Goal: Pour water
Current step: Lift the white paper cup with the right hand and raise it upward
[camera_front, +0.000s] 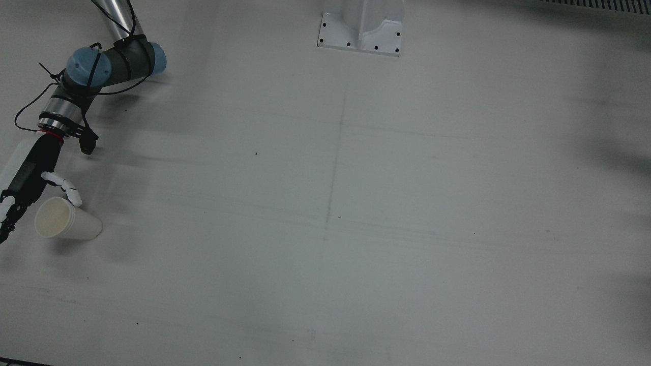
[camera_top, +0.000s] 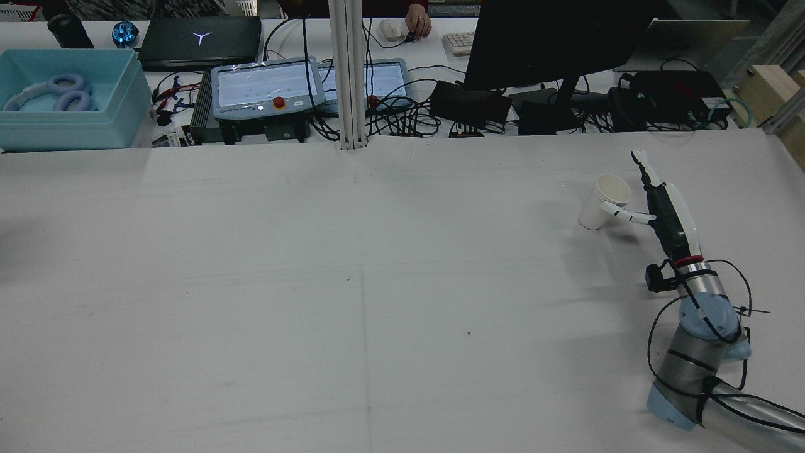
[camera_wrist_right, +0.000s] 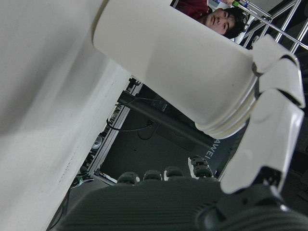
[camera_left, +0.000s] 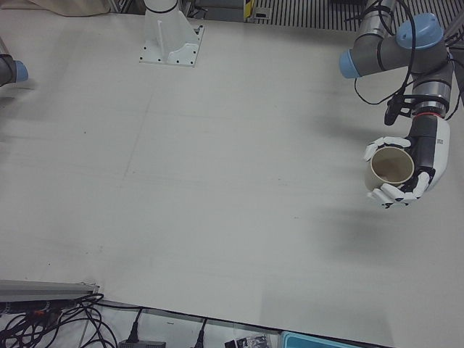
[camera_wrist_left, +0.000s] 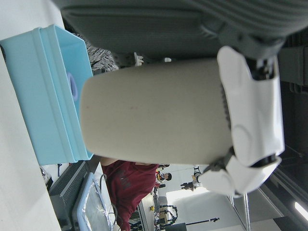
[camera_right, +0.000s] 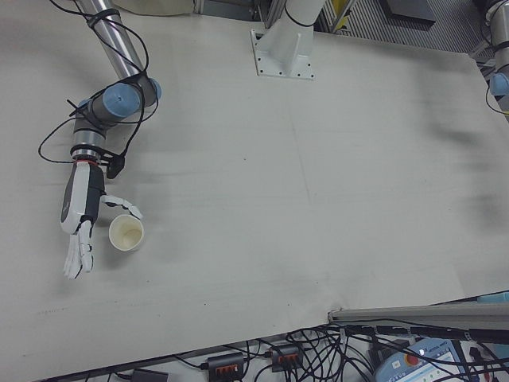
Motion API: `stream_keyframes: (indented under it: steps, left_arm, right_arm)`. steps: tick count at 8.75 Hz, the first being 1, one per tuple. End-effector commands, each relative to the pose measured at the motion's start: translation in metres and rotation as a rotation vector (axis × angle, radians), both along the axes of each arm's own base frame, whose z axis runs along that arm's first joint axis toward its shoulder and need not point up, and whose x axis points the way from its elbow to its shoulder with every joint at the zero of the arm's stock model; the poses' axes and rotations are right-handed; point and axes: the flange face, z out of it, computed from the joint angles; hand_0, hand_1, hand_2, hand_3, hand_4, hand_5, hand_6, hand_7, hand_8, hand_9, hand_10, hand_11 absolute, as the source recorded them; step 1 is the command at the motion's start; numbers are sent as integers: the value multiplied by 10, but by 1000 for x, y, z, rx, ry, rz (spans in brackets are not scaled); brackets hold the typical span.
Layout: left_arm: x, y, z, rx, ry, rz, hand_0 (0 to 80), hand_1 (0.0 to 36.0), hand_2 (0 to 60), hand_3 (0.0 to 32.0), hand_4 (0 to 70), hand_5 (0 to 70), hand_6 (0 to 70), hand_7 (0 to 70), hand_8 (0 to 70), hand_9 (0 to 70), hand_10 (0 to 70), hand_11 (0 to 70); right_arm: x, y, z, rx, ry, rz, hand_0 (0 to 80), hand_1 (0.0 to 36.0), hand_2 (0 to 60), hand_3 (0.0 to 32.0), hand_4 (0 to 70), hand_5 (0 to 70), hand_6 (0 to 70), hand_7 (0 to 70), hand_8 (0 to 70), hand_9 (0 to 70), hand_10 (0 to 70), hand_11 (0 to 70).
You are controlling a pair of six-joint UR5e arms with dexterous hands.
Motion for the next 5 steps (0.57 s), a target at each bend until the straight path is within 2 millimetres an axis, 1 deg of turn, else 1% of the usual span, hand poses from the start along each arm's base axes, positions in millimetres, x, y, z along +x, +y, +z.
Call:
stream_keyframes:
  steps: [1,2,4,5]
  left_arm:
    - [-1,1,1,-1,1,-2,520,299,600,0,181,623,284,473,373,354,236,359]
    - [-1,1,1,-3,1,-2,518,299,600,0,180,622,282,471,370,354,236,358]
    - [-1,1,1,-3,1,-2,521,302,600,0,179,625,281,471,367,353,236,359]
    - [1,1,1,-1,1,3,523,305,600,0,180,636,286,477,367,354,237,361]
  right_arm:
    - [-10,-7,-8,7,17,-9,473,178,204,0,40,89,32,8,0,0,0,6]
    - [-15,-12,-13,13,12,-13,473,178,205,0,45,89,36,13,0,0,0,10]
    - [-17,-13,-12,13,13,-27,479,184,206,0,60,91,43,21,0,0,1,18]
    - [-22,-13,-13,18,11,-76,482,189,204,0,62,96,43,23,0,0,0,13]
